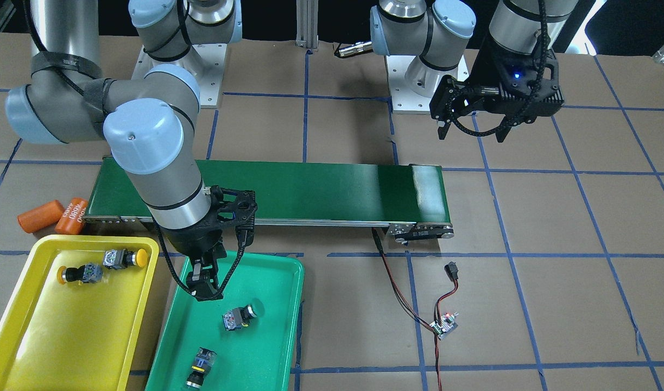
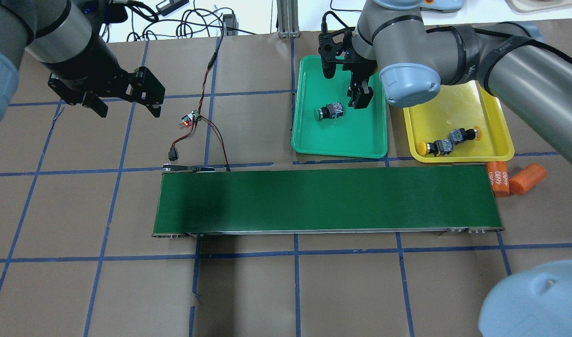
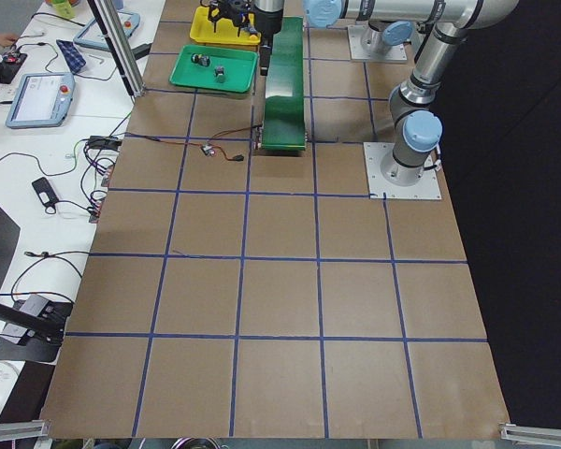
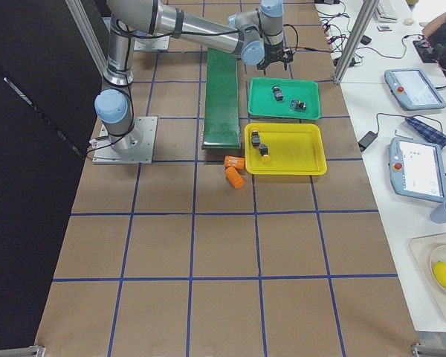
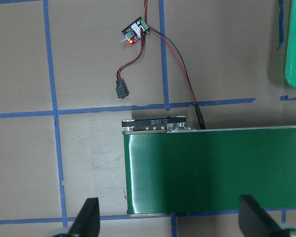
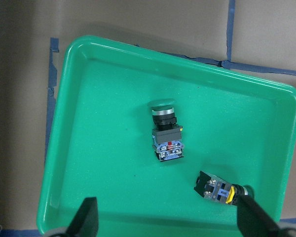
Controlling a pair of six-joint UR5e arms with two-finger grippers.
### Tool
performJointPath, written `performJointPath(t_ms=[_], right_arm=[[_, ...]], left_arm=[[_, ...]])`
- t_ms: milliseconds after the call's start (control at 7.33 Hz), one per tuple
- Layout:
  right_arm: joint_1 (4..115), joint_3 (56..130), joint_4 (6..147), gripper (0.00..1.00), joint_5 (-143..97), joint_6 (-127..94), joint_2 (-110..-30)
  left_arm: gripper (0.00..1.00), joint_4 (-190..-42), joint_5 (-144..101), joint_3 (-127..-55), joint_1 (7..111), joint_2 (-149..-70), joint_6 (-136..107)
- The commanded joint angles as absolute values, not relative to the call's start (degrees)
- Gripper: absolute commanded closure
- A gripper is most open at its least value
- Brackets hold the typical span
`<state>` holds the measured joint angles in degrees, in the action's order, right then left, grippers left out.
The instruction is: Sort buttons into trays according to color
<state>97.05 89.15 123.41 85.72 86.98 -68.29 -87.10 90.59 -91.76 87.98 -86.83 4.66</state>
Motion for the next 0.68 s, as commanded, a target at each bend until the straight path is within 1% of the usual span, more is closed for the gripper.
performJointPath(t_ms=[0,546], right_arm=[[96.9,88.3,115.0,0.0,86.0,82.3,-73.3],[95.3,88.5,89.6,0.0,86.0,83.1,-93.1]], left_arm=[[0.0,-87.1,90.6,-91.8,88.0,-86.8,4.7],[0.0,-87.1,90.6,-91.8,88.1,-86.8,4.7]])
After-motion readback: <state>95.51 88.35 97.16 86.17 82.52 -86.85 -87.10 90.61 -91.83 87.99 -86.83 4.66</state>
